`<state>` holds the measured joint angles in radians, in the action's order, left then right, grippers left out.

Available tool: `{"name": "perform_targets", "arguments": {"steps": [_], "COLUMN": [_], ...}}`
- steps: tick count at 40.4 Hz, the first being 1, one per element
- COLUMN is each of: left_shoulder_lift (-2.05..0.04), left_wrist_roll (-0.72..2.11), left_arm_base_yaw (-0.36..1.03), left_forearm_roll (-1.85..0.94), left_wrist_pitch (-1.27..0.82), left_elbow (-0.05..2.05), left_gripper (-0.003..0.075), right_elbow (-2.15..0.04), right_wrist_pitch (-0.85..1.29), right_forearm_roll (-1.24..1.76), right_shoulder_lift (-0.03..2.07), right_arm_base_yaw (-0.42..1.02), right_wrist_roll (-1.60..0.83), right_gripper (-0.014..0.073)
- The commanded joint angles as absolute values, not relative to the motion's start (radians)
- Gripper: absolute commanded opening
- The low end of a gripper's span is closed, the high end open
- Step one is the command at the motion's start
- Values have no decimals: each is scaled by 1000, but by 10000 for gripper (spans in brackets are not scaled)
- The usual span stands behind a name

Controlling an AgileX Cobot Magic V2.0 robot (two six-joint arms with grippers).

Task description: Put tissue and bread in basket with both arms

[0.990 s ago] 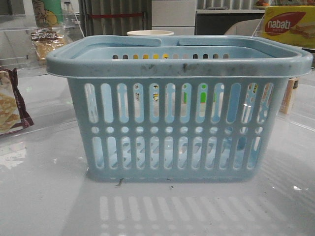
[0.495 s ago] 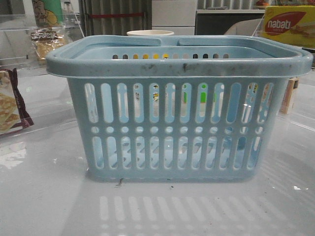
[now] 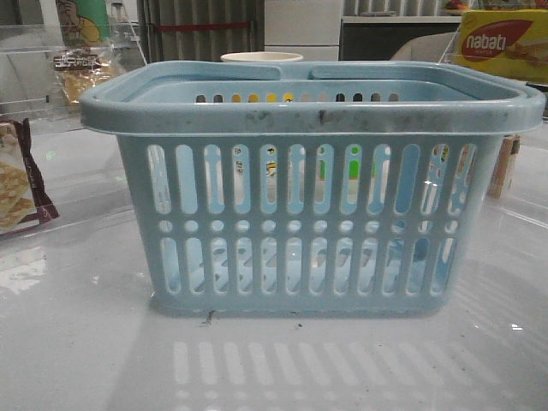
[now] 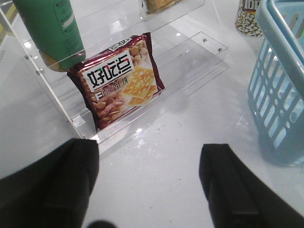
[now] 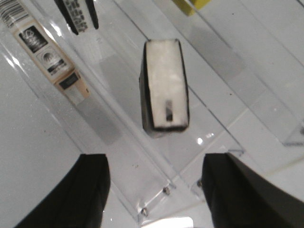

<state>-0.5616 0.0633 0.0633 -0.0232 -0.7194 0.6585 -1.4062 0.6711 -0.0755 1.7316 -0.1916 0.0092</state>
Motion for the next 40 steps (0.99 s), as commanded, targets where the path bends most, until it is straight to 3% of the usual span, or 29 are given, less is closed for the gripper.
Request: {"name": "perform_targets", "arguments": {"steps": [1, 13, 23, 26, 40], "left_shoulder_lift": [-573, -573, -573, -573, -573], "left_wrist_roll": [52, 52, 52, 52, 52], "left_arm_base_yaw": [73, 73, 73, 73, 73], "left_forearm_roll": [-34, -34, -34, -34, -34], "left_wrist_pitch": [-640, -640, -640, -640, -640], "left_elbow": [690, 690, 690, 690, 690], "left_gripper": [506, 506, 507, 507, 507], "right_elbow": [-1490, -1526, -1526, -1526, -1526], "right_wrist_pitch": [604, 500, 480, 485, 571], "right_forearm_roll": [-103, -122, -123, -123, -123], "right_shoulder_lift": [1742, 1835, 1839, 1833, 1650], "right_arm_base_yaw": [-197, -197, -197, -197, -154], "right_wrist_roll": [10, 9, 9, 9, 9], "right_gripper": [529, 508, 241, 199, 192]}}
